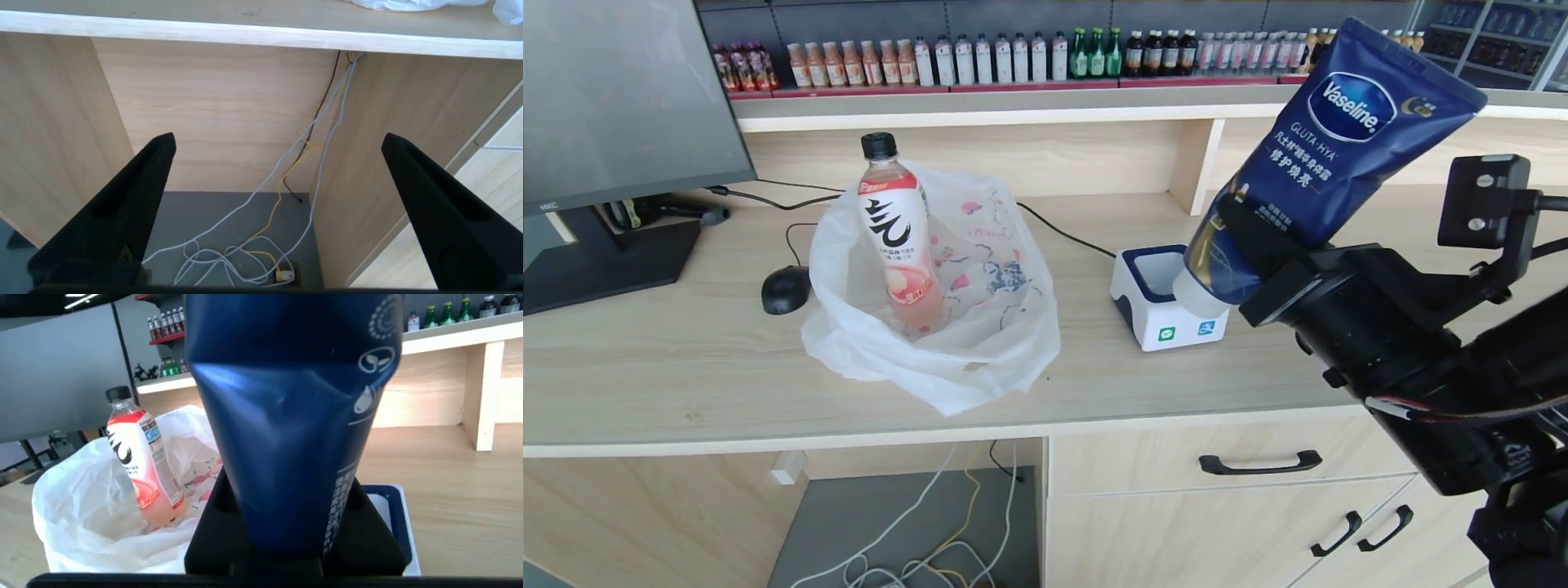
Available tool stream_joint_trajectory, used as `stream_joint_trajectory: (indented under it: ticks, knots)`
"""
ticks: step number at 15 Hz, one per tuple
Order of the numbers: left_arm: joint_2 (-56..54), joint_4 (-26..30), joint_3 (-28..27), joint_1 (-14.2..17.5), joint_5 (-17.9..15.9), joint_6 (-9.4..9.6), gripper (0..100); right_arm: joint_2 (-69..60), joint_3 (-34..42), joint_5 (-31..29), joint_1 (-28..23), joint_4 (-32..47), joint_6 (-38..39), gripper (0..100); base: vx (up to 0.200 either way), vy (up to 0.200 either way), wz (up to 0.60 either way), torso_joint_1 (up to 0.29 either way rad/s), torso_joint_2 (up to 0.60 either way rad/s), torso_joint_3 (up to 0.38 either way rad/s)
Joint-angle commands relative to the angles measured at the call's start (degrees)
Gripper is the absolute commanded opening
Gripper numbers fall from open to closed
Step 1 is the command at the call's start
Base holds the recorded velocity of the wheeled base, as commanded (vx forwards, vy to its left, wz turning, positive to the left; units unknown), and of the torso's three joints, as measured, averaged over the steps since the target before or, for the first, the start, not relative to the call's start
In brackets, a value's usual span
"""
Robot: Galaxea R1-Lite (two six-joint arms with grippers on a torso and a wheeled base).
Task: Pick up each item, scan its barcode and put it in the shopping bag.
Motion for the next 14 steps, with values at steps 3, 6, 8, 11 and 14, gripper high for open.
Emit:
stream_joint_trajectory:
  ticks: [3,6,8,11,14]
  knots:
    - [-0.02,-0.06,0.0,0.07,0.0,0.0,100,5.45,-3.99,-0.03,0.06,-0.06,1.83,0,0.0,0.0,0.0,0.0,0.0,0.0]
    - [-0.02,-0.06,0.0,-0.01,0.0,0.0,100,9.23,-10.15,-1.88,-0.38,-0.06,7.02,0,0.0,0.0,0.0,0.0,0.0,0.0]
    - [-0.02,-0.06,0.0,-0.01,0.0,0.0,100,11.51,-15.68,-9.44,-0.38,-0.06,14.05,0,0.0,0.0,0.0,0.0,0.0,0.0]
    - [-0.02,-0.06,0.0,-0.01,0.0,0.0,100,12.13,-18.41,-11.64,-0.73,-0.06,21.61,0,0.0,0.0,0.0,0.0,0.0,0.0]
    - [-0.02,-0.06,0.0,-0.01,0.0,0.0,100,13.8,-19.02,-12.25,-2.14,1.17,29.61,0,0.0,0.0,0.0,0.0,0.0,0.0]
